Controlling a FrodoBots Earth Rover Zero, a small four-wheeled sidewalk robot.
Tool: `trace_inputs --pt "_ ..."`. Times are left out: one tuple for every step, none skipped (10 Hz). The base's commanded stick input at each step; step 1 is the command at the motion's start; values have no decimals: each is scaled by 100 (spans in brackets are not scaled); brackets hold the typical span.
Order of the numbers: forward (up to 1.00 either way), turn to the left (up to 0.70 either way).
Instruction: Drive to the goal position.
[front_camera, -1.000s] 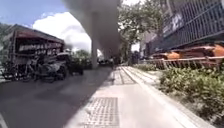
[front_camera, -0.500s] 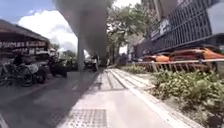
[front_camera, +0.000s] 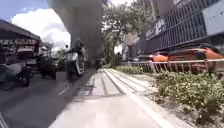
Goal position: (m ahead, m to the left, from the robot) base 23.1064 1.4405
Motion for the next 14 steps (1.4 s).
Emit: trace_inputs --pt "70 0" --pt "70 0" --pt "70 0" --pt "70 10" --pt "70 14" --pt "70 11" --pt "70 0" --pt "70 0" --pt "70 0" --pt "70 0" --pt "70 0" --pt "70 0" --pt "70 0" --pt "70 0"
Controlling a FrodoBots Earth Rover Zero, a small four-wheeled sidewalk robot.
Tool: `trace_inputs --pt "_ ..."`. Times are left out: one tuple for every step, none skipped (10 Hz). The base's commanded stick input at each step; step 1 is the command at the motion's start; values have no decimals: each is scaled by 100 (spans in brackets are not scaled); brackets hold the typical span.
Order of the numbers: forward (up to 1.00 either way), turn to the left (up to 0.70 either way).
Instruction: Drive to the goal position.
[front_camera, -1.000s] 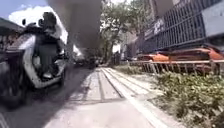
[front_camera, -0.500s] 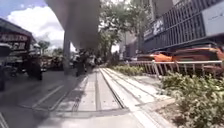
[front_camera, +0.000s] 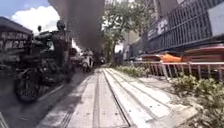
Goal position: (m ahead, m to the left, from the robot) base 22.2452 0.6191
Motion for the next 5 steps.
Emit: trace_inputs --pt "70 0" --pt "70 0" --pt "70 0" --pt "70 0" --pt "70 0"
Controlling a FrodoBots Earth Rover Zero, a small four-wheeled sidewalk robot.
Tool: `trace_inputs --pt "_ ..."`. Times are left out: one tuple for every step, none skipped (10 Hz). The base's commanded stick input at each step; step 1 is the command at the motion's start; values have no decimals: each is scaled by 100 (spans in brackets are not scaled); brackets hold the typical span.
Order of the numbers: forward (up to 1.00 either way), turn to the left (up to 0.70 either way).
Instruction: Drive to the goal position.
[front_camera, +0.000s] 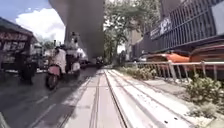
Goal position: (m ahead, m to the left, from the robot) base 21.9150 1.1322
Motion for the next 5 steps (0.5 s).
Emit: trace_inputs --pt "70 0" --pt "70 0" --pt "70 0" --pt "70 0" --pt "70 0"
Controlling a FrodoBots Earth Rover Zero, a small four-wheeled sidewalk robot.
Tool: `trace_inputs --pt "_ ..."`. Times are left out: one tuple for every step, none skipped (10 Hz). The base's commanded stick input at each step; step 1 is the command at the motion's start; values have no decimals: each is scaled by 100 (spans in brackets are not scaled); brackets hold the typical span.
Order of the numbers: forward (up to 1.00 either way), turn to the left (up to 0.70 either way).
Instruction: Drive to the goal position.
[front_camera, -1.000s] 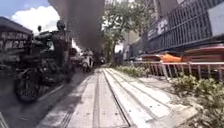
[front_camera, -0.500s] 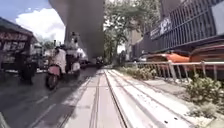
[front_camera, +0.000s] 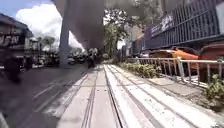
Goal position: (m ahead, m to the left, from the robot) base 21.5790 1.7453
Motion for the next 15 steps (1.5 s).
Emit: trace_inputs --pt "70 0" --pt "70 0" --pt "70 0" --pt "70 0" --pt "70 0" --pt "70 0" --pt "70 0" --pt "70 1" --pt "70 12" --pt "70 14" --pt "70 0" --pt "70 0" --pt "70 0" --pt "70 0" --pt "70 0"
